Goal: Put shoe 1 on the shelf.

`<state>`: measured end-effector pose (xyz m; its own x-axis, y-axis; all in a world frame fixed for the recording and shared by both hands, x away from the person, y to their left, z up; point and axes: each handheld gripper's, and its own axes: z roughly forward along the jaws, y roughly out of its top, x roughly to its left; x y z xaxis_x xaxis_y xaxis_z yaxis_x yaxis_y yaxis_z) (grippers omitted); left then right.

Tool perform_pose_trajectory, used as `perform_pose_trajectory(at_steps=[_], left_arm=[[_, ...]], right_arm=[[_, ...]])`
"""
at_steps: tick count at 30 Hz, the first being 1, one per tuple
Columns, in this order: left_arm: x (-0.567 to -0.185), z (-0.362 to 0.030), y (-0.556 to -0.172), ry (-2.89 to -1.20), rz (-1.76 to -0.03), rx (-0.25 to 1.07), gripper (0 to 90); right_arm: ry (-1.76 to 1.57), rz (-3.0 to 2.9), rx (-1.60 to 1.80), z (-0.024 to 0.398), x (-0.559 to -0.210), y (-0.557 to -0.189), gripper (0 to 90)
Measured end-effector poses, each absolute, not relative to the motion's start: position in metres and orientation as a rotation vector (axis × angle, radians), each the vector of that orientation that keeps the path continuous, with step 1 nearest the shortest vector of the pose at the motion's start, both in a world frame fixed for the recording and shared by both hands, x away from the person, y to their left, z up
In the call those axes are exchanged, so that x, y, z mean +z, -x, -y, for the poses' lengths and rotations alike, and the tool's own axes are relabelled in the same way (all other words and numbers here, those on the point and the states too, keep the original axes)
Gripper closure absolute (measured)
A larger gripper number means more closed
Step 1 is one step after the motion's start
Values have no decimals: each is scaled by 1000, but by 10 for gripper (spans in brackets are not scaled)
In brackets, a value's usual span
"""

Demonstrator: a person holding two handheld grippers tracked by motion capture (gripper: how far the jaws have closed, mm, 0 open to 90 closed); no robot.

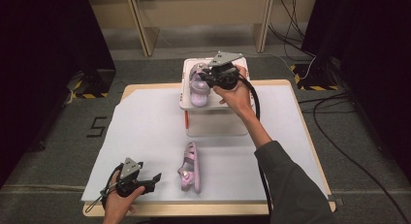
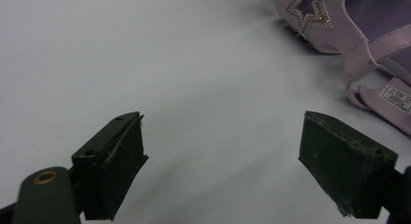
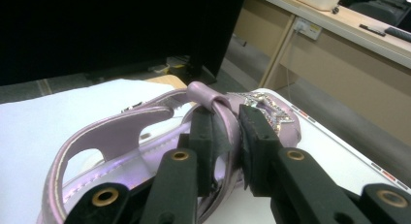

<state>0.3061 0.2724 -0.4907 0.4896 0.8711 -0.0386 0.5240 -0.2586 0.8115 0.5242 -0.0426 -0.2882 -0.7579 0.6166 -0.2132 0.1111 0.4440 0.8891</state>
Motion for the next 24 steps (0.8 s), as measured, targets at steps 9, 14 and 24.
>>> perform_pose_trajectory(at_steps=[9, 14, 24], left_arm=[[-491, -273, -306, -1929, -1153, 542, 157], [-491, -273, -306, -1932, -1152, 540, 156], [-491, -272, -306, -1940, -1150, 539, 157]], right_arm=[[-612, -2196, 1209, 29, -300, -545, 775], [-605, -2207, 1187, 24, -300, -548, 771], [-613, -2193, 1127, 26, -306, -548, 666]])
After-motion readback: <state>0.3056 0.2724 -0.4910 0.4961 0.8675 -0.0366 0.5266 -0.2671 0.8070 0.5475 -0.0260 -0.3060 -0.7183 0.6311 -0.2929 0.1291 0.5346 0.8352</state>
